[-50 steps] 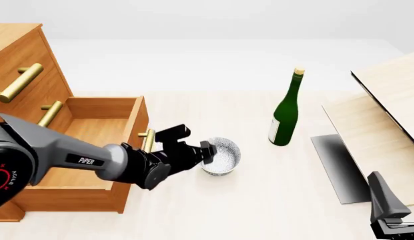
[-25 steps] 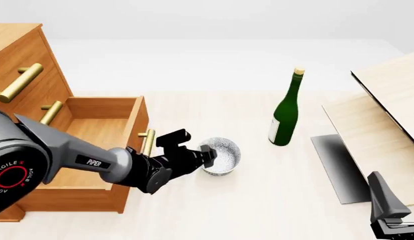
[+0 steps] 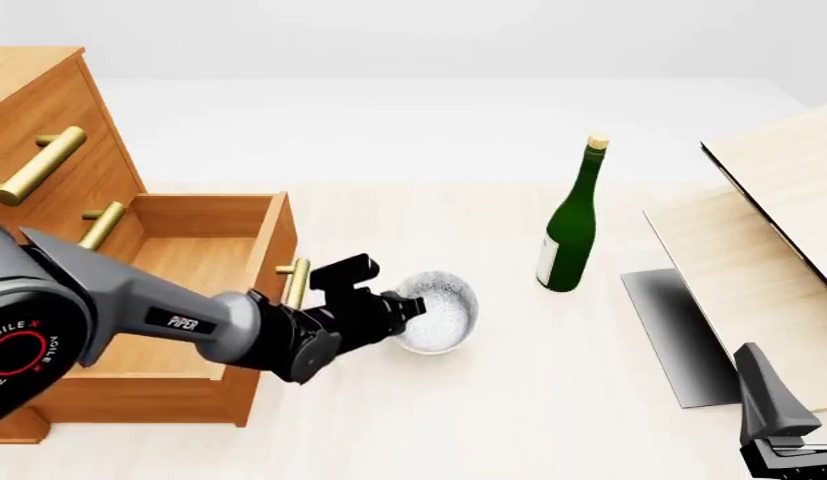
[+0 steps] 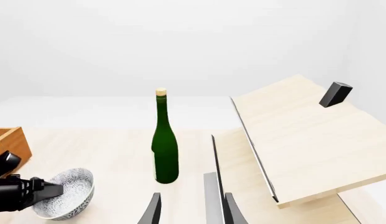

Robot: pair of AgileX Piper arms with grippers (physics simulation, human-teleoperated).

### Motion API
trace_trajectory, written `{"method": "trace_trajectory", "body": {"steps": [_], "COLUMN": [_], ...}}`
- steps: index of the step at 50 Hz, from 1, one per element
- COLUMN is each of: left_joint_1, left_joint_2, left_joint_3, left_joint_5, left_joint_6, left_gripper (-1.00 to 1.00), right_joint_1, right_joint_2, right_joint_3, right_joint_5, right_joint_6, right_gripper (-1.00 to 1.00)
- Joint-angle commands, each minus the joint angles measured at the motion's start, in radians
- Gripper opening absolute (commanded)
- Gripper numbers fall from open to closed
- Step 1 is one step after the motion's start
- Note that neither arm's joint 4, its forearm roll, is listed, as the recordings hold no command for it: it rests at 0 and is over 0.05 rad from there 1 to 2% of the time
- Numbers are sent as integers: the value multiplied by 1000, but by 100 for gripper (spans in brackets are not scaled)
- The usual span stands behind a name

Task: Put the bowl in the bottom drawer of the cabinet and close it.

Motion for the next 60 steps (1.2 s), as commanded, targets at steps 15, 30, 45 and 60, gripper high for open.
{"method": "trace_trajectory", "body": {"steps": [15,30,45,60], "left_joint_1": [7,3,5,24], "left_joint_2": [-102,-160,-216,-277], "left_joint_3": [-16,-35,-48,-51], "left_joint_5": [81,147,212,261], "left_joint_6": [71,143,204,267], "left_gripper": [-100,-100,-100,-100], "right_joint_1": [0,0,0,0], "right_joint_2": [0,0,0,0], "right_joint_3": [0,0,0,0], "right_joint_5": [0,0,0,0], "right_joint_6": [0,0,0,0], "right_gripper": [100,100,100,100]}}
